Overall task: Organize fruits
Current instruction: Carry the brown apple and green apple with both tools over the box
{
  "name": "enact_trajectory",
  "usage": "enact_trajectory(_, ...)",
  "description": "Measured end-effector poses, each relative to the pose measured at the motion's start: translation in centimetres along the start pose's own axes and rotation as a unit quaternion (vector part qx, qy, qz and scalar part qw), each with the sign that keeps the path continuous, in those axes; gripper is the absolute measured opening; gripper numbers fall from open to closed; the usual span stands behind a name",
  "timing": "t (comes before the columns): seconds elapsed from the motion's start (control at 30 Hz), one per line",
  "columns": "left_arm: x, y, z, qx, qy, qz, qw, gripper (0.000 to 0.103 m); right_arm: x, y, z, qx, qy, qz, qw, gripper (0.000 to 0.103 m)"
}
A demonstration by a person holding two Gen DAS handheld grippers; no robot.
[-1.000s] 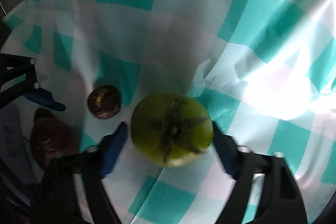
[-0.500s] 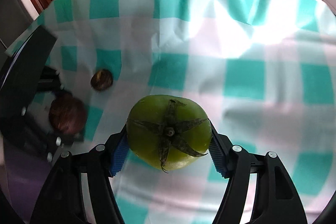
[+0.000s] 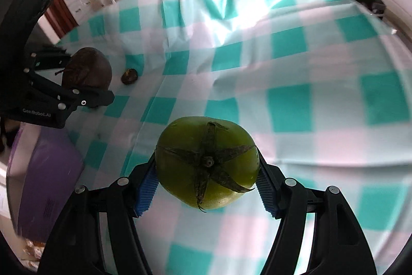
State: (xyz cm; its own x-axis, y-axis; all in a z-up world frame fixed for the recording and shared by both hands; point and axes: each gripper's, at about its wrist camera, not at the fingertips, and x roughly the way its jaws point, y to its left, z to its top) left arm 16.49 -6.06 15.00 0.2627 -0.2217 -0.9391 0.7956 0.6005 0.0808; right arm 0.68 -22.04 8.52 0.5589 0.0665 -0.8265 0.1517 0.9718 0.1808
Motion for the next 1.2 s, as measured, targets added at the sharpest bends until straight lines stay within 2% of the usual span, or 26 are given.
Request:
enact_trajectory(0.13,-4.0,-5.9,-4.9,-0.100,-0.062,0.020,0.9928,0.063,-5.3,-2.0,-3.0,-0.025,-0.024,0.007,0.999,0.066)
enact_trajectory(0.3,-6.1,-15.7,-11.5,-0.218,-0.103,0.032,0.9699,0.063,-9.7,-3.8,-6.5,-0.044,-0.035,0.019,0.998,0.066)
enact_trajectory(0.37,-6.3,-18.3,-13.8,-0.240,-0.105,0.033,0.9646,0.063,-11.0,-4.0,-7.5,-0.053,-0.038,0.027,0.997,0.066)
enact_trajectory(0.4,-6.5,-19.7,-15.1,-0.240,-0.104,0.038,0.9645,0.063,-12.1,-4.1,-7.9,-0.058,-0.041,0.032,0.997,0.066)
enact_trajectory(0.5,-8.0,-21.2,-17.8,-0.243,-0.109,0.055,0.9624,0.063,-13.9,-3.3,-8.2,-0.074,-0.057,0.054,0.994,0.066)
enact_trajectory(0.53,-8.3,-21.1,-18.3,-0.247,-0.111,0.060,0.9606,0.063,-14.3,-2.9,-8.1,-0.080,-0.063,0.060,0.993,0.066)
enact_trajectory(0.67,-11.4,-19.8,-21.1,-0.289,-0.136,0.085,0.9439,0.063,-15.7,-0.9,-8.2,-0.109,-0.078,0.085,0.987,0.066)
enact_trajectory(0.97,-14.9,-14.8,-26.4,-0.349,-0.163,0.117,0.9155,0.063,-15.2,4.9,-8.1,-0.154,-0.070,0.118,0.979,0.066)
enact_trajectory(1.1,-15.8,-11.6,-29.0,-0.363,-0.171,0.125,0.9074,0.063,-13.9,9.7,-7.4,-0.179,-0.064,0.133,0.973,0.066)
enact_trajectory(1.2,-16.0,-8.5,-31.3,-0.368,-0.164,0.126,0.9064,0.063,-12.6,14.4,-7.0,-0.200,-0.058,0.143,0.968,0.066)
